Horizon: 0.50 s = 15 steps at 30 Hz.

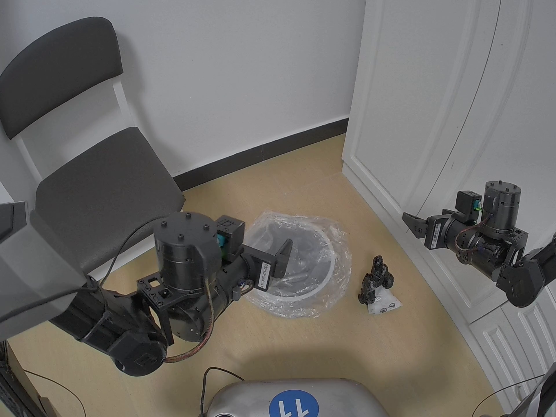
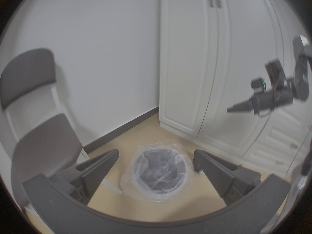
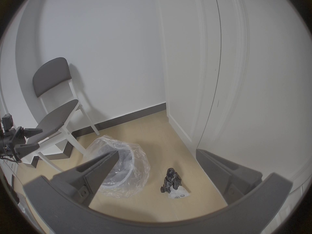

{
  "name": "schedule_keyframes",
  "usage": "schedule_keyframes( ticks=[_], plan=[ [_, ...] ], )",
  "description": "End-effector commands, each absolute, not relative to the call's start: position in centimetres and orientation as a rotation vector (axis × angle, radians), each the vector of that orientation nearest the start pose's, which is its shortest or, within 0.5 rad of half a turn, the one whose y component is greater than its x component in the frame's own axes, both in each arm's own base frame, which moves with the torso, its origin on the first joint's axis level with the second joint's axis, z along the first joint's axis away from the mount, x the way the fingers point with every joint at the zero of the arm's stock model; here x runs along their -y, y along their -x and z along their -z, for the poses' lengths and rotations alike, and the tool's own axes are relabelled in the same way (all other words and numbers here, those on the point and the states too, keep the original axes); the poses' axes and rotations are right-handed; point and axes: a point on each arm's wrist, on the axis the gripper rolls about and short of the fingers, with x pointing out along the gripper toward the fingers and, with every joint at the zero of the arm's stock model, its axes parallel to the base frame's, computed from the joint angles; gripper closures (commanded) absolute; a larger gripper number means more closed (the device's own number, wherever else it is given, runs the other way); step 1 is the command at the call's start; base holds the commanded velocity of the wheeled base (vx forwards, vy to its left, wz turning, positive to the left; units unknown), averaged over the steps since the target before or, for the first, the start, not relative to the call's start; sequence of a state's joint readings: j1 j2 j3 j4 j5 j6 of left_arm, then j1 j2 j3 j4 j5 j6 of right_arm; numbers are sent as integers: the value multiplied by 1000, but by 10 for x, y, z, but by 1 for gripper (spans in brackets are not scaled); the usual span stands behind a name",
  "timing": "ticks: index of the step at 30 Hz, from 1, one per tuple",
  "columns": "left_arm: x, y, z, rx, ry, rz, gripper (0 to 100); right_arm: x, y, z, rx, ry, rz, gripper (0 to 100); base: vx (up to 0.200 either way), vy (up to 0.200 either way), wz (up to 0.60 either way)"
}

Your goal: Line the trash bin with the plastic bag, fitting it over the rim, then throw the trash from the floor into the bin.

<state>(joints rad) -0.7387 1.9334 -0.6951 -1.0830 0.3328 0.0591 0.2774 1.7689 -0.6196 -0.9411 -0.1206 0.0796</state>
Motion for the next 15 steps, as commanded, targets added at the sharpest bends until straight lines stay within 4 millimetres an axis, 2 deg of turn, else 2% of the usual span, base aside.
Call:
schedule_keyframes(
  ticks=[1, 3, 5, 9, 12, 15],
  plan=[
    [226, -277, -120, -140, -313, 381, 0, -82, -297, -142, -215, -42, -159, 0, 0, 0, 0],
    [225, -282, -121, -149, -344, 375, 0, -83, -298, -141, -213, -42, -162, 0, 0, 0, 0],
    [233, -296, -124, -192, -411, 363, 0, -83, -302, -140, -218, -45, -174, 0, 0, 0, 0],
    [244, -311, -122, -236, -484, 316, 0, -73, -306, -139, -222, -51, -177, 0, 0, 0, 0],
    [260, -331, -105, -252, -625, 298, 0, -60, -307, -134, -242, -63, -216, 0, 0, 0, 0],
    [269, -345, -93, -248, -709, 266, 0, -59, -303, -119, -305, -67, -277, 0, 0, 0, 0]
  ],
)
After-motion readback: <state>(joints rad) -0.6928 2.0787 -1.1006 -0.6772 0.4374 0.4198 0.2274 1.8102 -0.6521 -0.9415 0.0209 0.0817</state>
